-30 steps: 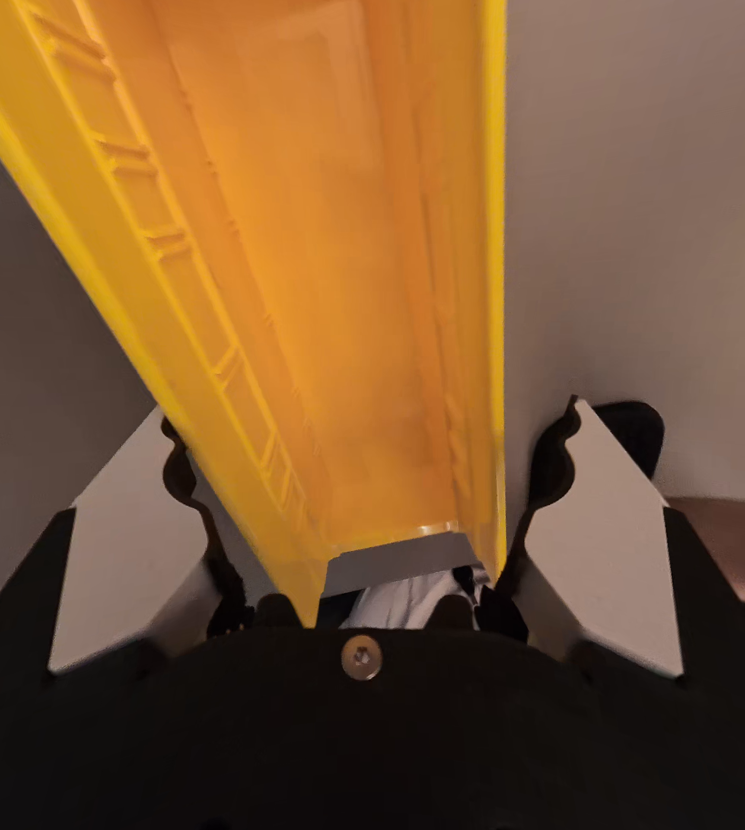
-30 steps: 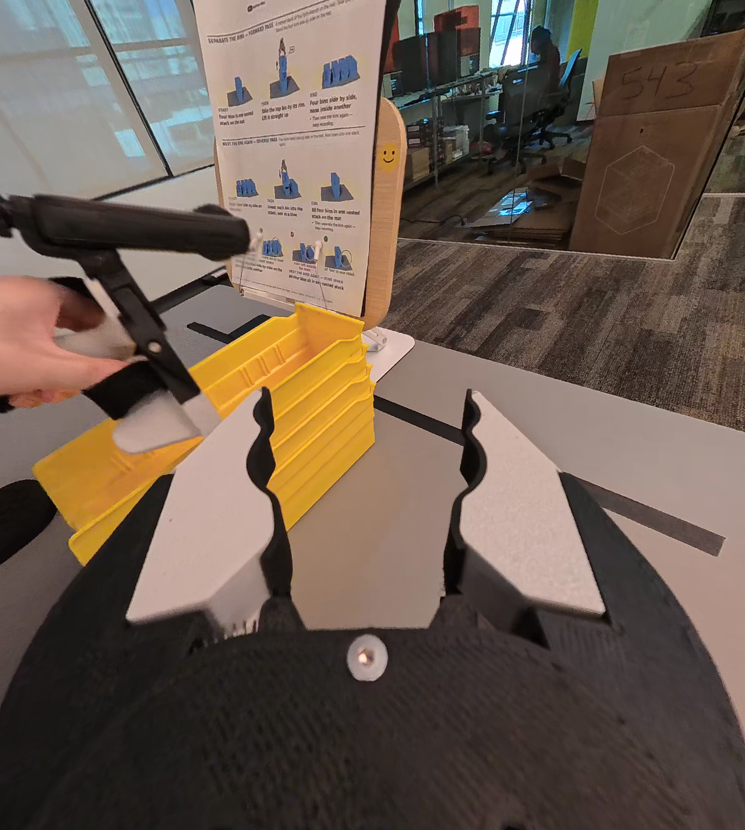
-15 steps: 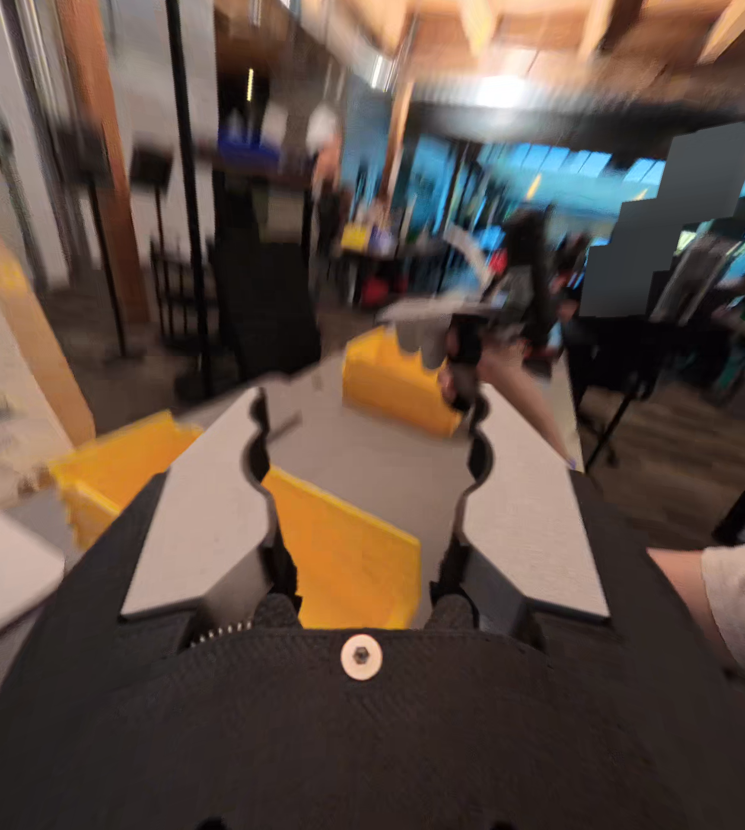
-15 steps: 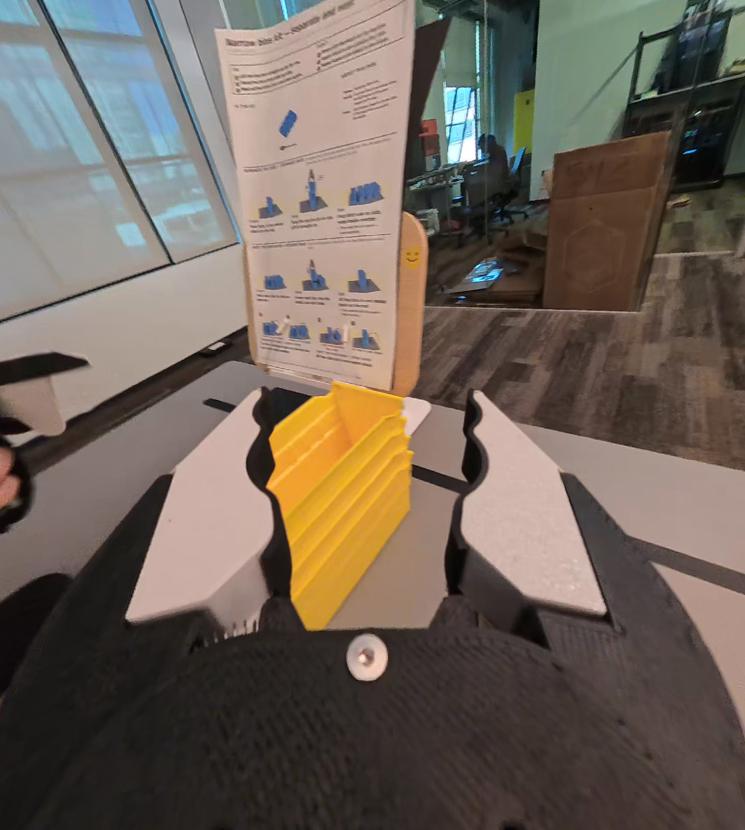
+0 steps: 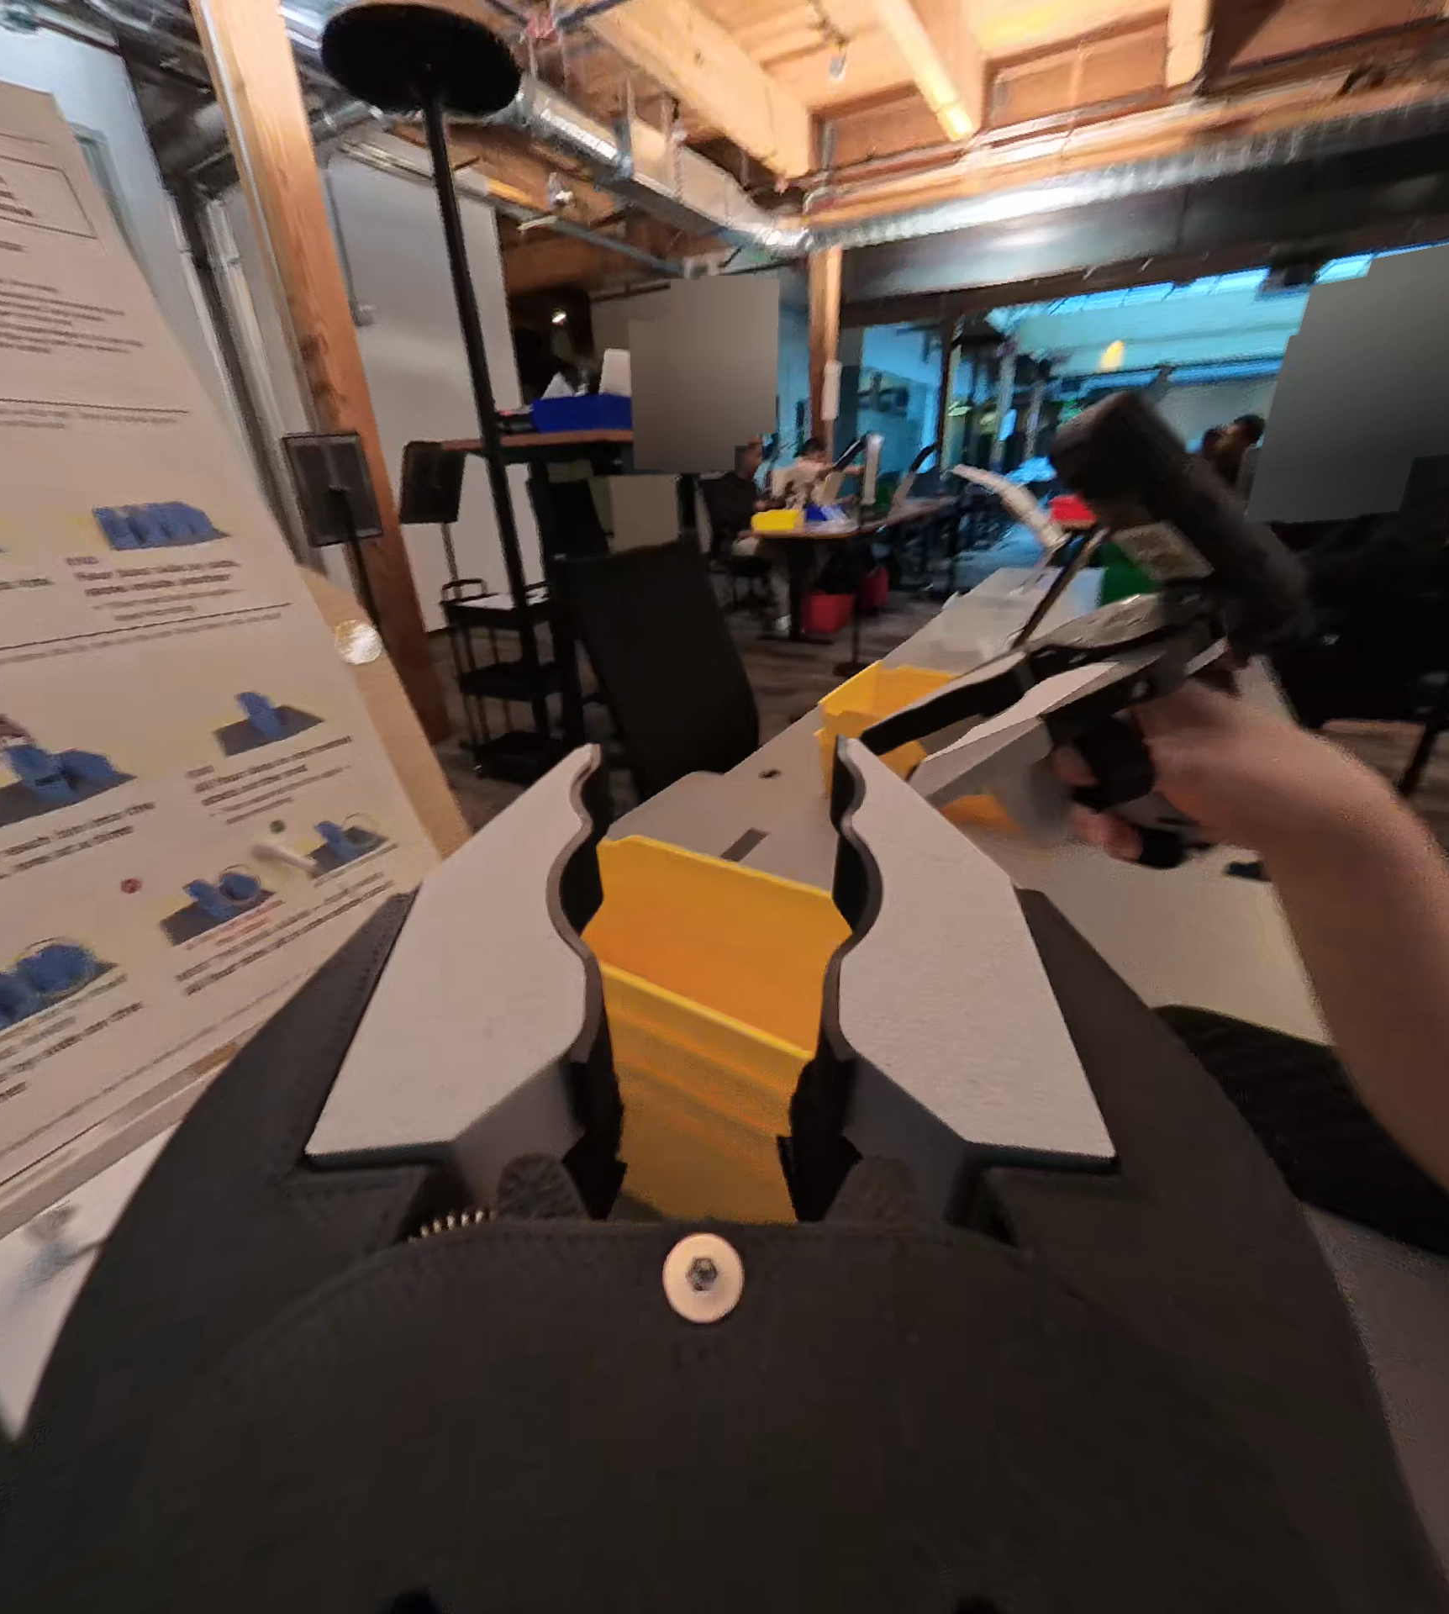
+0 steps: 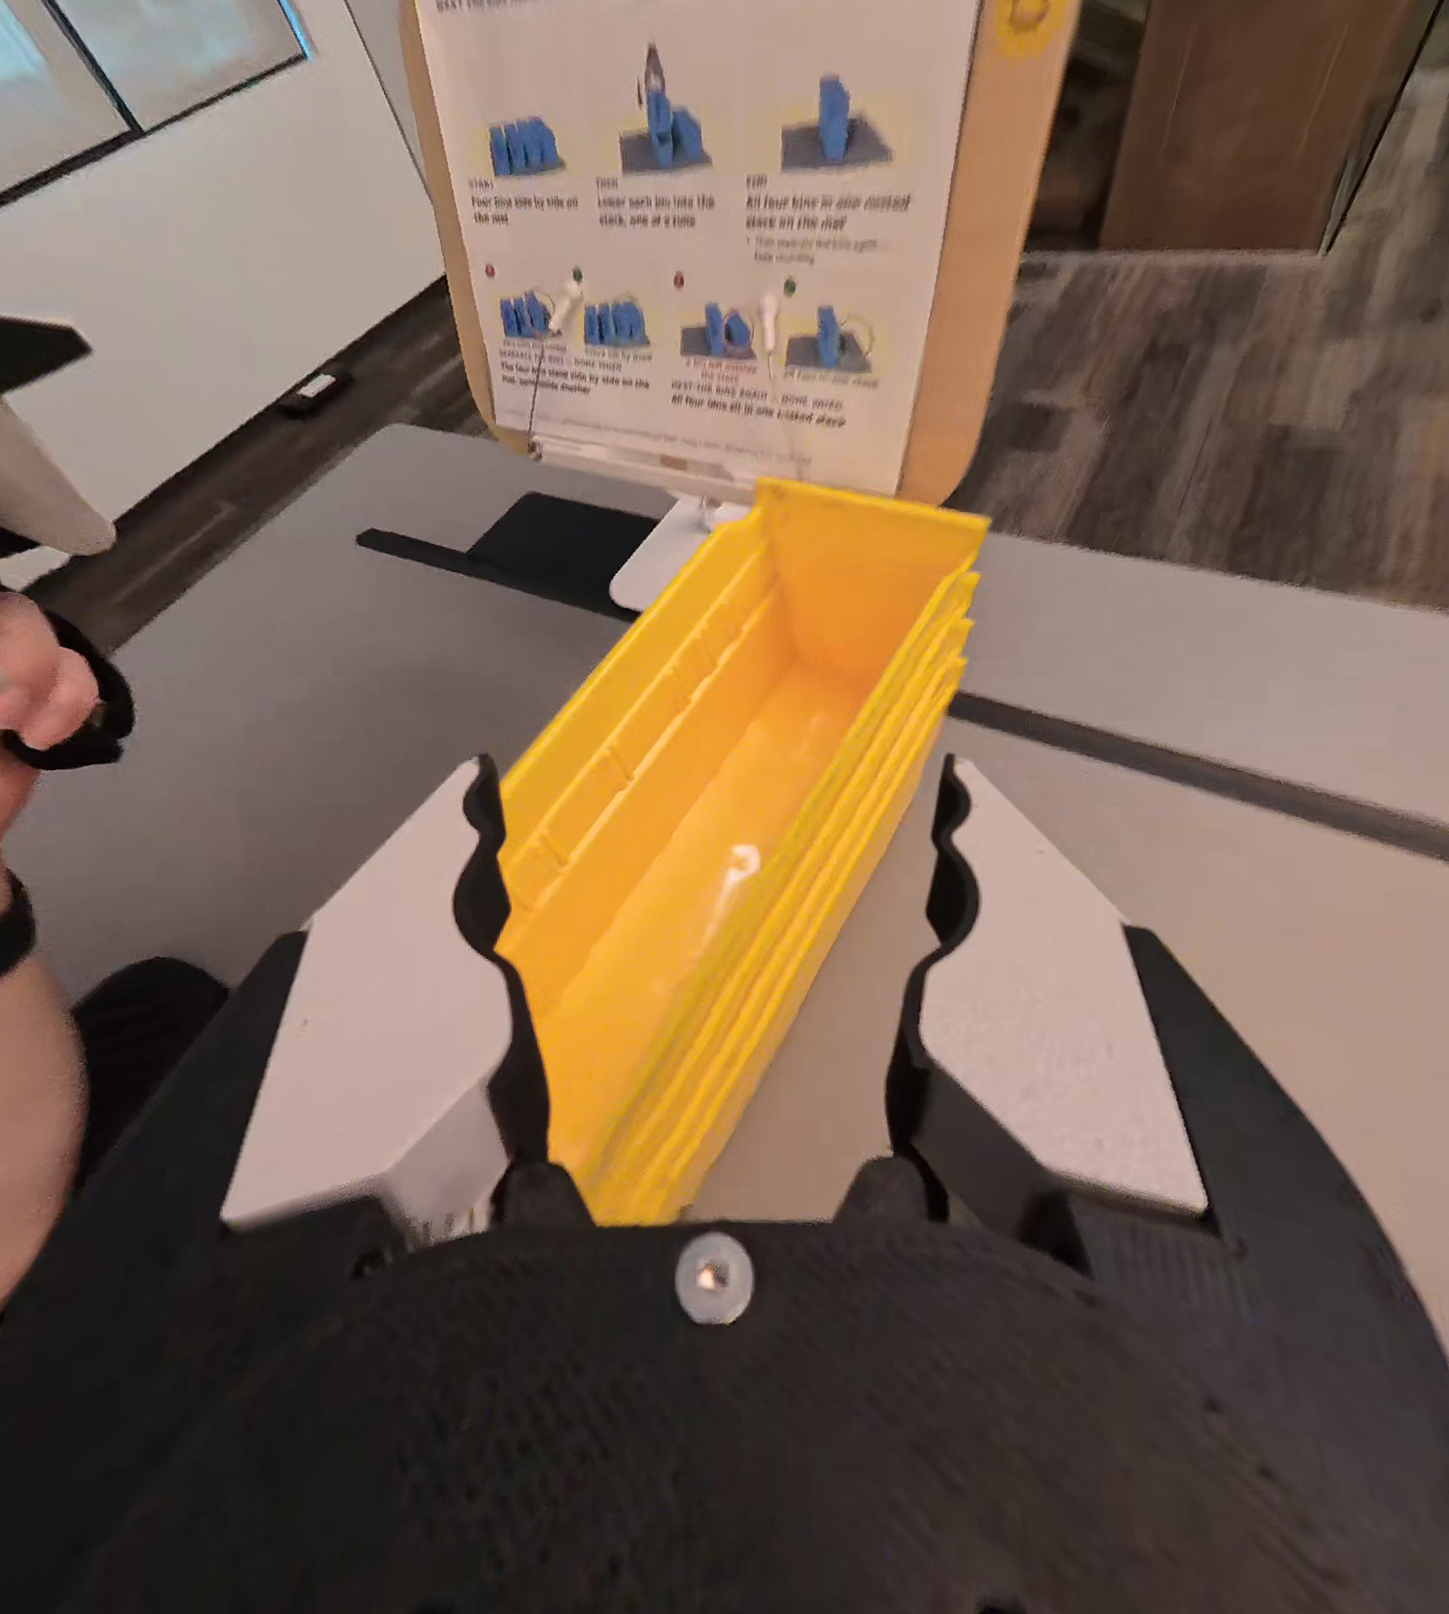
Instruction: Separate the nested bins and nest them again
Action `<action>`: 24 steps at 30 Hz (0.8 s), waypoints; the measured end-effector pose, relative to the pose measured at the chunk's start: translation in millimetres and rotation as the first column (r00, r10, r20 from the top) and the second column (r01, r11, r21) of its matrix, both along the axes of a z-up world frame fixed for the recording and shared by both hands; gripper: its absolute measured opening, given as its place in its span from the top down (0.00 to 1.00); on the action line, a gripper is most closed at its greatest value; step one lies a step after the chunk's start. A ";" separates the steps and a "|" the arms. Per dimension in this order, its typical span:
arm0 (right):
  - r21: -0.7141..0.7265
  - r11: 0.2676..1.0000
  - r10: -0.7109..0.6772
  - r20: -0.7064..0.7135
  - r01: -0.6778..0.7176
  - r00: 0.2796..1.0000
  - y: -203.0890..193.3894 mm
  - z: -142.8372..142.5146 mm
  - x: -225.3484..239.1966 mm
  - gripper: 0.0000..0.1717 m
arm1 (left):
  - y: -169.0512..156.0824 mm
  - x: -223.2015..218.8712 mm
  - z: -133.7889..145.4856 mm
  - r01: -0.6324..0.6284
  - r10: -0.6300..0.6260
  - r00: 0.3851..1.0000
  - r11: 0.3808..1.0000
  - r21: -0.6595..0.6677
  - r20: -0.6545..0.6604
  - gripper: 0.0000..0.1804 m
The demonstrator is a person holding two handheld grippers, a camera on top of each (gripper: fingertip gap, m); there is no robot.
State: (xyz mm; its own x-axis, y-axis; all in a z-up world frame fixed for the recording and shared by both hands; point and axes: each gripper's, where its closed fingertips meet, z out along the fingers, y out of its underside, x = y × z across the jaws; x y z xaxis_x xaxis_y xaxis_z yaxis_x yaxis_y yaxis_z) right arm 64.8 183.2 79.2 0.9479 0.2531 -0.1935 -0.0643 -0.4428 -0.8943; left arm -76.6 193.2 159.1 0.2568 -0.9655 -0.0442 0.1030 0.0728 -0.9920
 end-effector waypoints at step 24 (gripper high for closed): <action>-0.798 0.484 -0.135 0.339 0.361 0.931 39.1 -111.1 -34.1 0.20 | -28.9 -48.5 13.0 0.120 -0.122 0.991 0.992 -0.030 -0.062 0.83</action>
